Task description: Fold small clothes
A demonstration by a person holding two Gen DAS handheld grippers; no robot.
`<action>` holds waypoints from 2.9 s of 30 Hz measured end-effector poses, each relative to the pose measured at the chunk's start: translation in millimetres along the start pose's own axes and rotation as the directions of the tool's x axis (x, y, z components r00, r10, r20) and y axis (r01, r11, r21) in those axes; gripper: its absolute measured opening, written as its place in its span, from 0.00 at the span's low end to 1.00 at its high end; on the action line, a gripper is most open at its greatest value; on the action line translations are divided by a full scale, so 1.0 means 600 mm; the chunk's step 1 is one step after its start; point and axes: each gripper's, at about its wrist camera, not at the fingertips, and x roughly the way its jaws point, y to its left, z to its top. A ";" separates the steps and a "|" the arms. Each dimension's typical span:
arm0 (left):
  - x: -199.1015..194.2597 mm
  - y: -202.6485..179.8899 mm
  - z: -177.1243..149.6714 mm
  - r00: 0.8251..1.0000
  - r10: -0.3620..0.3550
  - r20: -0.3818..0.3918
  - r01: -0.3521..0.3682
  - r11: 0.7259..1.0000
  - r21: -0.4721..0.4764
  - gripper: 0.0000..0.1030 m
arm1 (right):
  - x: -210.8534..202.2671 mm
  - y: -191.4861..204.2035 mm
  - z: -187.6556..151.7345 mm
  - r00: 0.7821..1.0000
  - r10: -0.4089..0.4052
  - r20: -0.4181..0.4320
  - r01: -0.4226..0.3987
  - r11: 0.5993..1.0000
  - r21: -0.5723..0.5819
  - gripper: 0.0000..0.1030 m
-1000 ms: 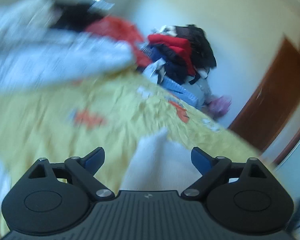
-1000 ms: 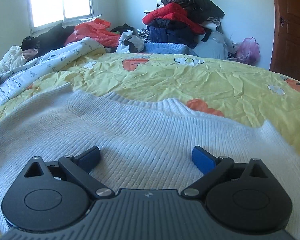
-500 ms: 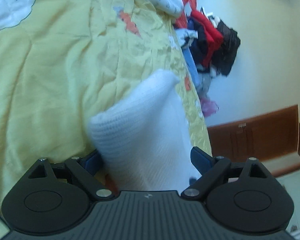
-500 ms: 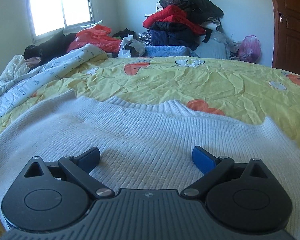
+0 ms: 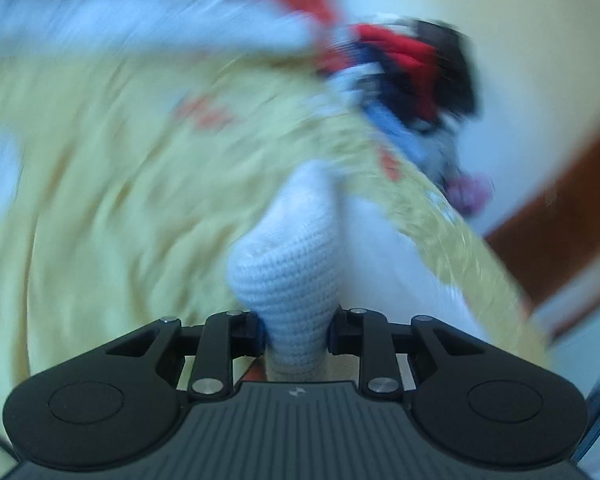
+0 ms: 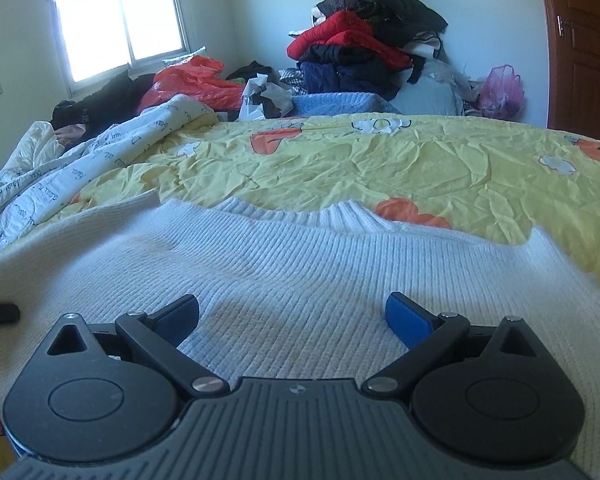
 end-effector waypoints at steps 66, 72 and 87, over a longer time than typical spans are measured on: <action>-0.116 -0.207 -0.295 0.958 -0.280 -0.060 0.175 0.405 0.898 0.51 | -0.169 -0.282 0.076 0.976 0.212 -0.058 -0.176 0.913 0.369 0.72; -0.090 -0.234 -0.296 0.957 -0.286 -0.044 0.171 0.438 0.882 0.49 | -0.091 -0.246 0.060 0.972 0.124 -0.199 -0.075 0.968 0.238 0.28; -0.089 -0.214 -0.286 0.956 -0.294 0.017 0.106 0.395 0.913 0.20 | -0.197 -0.303 0.012 0.986 0.160 -0.047 -0.123 0.889 0.442 0.52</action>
